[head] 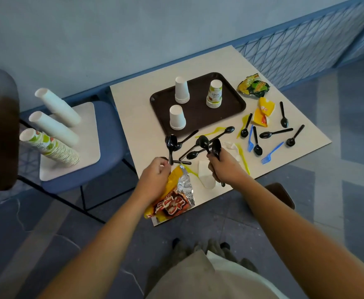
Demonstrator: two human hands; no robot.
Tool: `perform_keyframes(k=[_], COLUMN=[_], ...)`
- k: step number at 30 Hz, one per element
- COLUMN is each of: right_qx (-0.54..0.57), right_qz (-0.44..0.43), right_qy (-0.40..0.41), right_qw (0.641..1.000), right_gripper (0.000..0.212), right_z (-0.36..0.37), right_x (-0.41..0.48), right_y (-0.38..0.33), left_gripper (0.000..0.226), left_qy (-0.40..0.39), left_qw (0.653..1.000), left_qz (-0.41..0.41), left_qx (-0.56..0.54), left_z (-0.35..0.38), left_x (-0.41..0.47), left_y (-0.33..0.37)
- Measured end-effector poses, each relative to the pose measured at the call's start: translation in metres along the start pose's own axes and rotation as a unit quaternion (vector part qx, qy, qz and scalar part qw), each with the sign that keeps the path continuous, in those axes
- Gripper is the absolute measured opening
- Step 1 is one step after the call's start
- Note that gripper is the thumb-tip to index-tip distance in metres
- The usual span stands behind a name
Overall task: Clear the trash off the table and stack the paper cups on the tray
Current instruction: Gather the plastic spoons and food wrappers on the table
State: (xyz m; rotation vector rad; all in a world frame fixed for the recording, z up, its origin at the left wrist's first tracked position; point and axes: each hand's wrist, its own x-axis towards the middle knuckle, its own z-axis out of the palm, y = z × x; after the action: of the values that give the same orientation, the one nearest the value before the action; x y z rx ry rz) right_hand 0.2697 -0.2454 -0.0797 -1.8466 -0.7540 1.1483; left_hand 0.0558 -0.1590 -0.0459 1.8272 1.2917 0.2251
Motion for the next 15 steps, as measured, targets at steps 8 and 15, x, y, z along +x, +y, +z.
perform_keyframes(k=[8, 15], right_qx=[0.023, 0.075], right_qz=[0.015, 0.153], right_qy=[-0.004, 0.031], right_qw=[1.000, 0.985], right_gripper=[0.018, 0.015], right_z=[-0.024, -0.106], right_x=[-0.022, -0.061], right_y=[0.041, 0.103], left_gripper=[0.019, 0.026], left_qy=[-0.043, -0.049], left_qw=[0.990, 0.996], left_qz=[-0.055, -0.055], left_qx=[-0.122, -0.053], left_z=[0.061, 0.141], left_x=[-0.023, -0.045], left_y=[0.029, 0.064])
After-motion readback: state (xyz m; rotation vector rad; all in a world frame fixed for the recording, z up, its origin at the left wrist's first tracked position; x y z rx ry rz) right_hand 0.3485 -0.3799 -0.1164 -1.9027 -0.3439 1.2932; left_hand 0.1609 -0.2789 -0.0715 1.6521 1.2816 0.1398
